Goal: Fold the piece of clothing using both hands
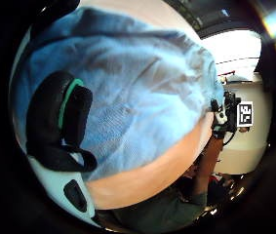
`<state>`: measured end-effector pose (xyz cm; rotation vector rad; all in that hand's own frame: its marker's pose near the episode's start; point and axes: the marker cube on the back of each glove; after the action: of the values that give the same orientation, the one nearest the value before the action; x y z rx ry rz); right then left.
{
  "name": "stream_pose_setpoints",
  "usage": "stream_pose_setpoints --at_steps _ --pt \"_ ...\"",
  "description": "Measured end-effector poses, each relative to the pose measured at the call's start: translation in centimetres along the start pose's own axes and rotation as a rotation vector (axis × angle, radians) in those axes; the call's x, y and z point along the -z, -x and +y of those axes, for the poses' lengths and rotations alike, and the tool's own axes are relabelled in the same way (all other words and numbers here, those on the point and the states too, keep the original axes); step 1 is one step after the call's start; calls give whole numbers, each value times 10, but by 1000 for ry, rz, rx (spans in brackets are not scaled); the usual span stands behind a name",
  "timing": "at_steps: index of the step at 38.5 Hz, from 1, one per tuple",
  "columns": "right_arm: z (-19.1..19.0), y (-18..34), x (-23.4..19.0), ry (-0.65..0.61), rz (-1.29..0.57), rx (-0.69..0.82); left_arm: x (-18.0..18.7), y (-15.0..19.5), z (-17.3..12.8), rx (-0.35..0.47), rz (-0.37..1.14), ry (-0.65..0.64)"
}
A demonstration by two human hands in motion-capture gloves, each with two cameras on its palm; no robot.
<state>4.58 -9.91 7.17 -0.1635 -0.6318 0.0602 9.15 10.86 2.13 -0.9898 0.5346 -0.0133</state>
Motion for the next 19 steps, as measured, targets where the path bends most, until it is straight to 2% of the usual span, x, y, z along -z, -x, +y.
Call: stream_pose_setpoints --at_steps 2,4,8,10,15,17,19 --pt "5 -8 -10 58 15 -39 -11 4 1 -1 -66 9" --pt "8 -15 -19 95 51 -75 -20 4 15 5 -87 107" --pt "13 -22 -30 162 134 -142 -37 -4 35 -2 -2 283" --pt "15 -17 -30 143 132 -126 -38 -3 33 1 4 275" --pt "15 -1 -26 0 117 -61 -39 10 11 4 -88 92" --pt "8 2 -21 -105 127 -49 -39 11 9 0 -85 84" --pt "-2 -4 -8 -260 215 -63 -40 11 6 -4 -63 80"
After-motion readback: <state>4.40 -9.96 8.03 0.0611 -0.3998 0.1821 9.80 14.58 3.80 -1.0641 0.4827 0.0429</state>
